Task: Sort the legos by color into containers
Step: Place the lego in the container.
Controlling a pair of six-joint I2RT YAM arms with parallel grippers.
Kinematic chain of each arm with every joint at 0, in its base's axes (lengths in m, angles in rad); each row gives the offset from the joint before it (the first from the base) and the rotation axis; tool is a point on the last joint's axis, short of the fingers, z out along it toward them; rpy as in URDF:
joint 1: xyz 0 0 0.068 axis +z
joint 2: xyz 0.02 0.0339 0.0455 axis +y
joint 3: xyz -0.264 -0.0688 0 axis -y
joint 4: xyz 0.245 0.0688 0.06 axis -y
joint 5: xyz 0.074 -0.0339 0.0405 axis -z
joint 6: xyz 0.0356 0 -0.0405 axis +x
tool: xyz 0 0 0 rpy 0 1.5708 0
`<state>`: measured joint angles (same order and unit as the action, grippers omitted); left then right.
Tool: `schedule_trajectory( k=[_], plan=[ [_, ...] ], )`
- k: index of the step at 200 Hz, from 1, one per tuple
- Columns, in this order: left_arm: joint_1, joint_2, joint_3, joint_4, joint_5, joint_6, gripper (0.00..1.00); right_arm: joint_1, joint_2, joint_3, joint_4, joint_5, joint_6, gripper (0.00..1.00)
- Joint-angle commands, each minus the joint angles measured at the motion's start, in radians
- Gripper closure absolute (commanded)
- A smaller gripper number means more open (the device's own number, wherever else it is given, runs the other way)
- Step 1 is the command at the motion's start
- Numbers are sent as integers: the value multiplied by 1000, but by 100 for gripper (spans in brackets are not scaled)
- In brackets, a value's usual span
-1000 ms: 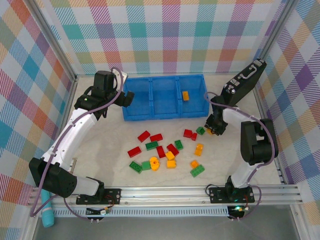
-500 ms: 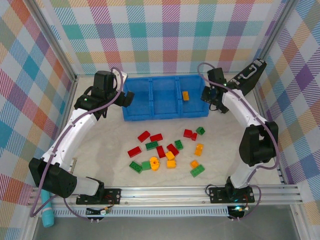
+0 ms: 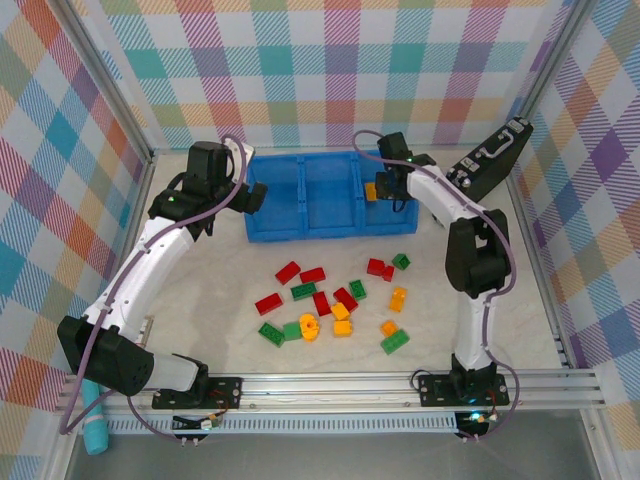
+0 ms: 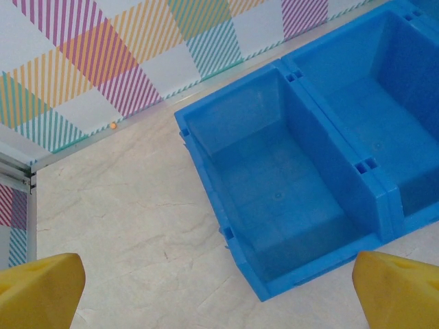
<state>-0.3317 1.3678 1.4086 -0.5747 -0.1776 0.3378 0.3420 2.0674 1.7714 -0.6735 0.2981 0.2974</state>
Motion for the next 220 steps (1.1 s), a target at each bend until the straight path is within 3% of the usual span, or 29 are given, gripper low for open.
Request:
schedule_trajectory(
  k=[1,95,148,192,220],
  plan=[
    [-10,5,-8,-5,-5,14,0,12,28,48,10,32,-48,60],
    [-13,42,4,-19,18,4,0,38,58,-14,102,63,-153,52],
    [-20,57,38,-54,33,-9,0,42,19,-13,88,-1,-202,38],
    [-27,29,32,-48,33,-8,0,45,-92,-77,56,-53,-218,36],
    [-27,10,24,-44,36,-7,0,52,-203,-168,-6,-63,-136,33]
  ],
)
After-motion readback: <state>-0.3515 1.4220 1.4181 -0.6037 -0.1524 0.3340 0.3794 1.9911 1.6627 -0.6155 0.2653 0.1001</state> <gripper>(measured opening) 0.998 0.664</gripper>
